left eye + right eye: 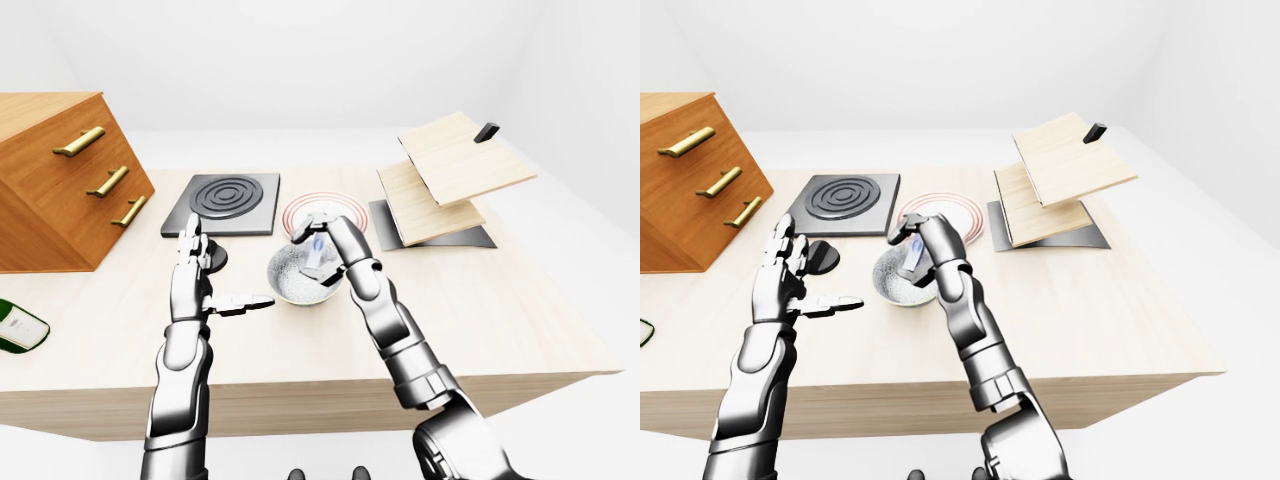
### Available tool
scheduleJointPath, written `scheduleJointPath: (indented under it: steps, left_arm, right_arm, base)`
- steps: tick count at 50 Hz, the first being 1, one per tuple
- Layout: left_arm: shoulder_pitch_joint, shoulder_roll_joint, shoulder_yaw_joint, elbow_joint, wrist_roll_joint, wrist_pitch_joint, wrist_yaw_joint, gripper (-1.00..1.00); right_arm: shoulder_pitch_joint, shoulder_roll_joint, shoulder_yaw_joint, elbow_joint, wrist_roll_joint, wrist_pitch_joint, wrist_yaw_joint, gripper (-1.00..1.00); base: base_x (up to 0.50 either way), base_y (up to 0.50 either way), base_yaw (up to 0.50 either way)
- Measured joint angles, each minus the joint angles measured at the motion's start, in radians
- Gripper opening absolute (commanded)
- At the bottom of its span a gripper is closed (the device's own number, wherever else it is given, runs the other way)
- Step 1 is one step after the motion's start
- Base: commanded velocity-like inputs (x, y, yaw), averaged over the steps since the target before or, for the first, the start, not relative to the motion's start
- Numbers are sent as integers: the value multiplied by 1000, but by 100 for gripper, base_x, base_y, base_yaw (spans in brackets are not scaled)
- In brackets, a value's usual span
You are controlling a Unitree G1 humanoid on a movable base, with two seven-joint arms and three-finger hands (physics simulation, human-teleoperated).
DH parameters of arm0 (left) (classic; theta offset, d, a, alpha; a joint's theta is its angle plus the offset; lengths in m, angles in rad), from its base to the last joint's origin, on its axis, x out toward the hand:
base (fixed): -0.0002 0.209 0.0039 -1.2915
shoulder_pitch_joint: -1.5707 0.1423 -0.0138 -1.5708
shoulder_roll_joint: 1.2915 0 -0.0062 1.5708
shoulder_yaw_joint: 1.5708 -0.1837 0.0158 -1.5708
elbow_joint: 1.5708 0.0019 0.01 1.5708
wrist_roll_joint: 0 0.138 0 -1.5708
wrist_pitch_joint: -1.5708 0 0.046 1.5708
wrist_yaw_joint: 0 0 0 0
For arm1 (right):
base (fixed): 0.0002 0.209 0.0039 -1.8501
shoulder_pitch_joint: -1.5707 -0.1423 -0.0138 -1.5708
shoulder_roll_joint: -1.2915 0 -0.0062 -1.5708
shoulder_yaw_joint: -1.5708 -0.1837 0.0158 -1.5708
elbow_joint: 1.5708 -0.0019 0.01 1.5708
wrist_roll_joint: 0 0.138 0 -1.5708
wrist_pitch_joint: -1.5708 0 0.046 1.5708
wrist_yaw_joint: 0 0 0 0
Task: Pick up the cream cheese and put it in the bowl.
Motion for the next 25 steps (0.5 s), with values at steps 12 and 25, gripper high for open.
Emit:
scheduleJointPath:
  steps: [12,25]
  left_arm:
    - [1,0,0,-3,-1,0,0,100]
    - [2,0,1,-5,-1,0,-1,100]
  right_arm:
    - [26,15,12,48,-5,0,-17,-33]
    - [47,25,18,88,-5,0,-31,-34]
  base:
    - [0,0,0]
    - [0,0,0]
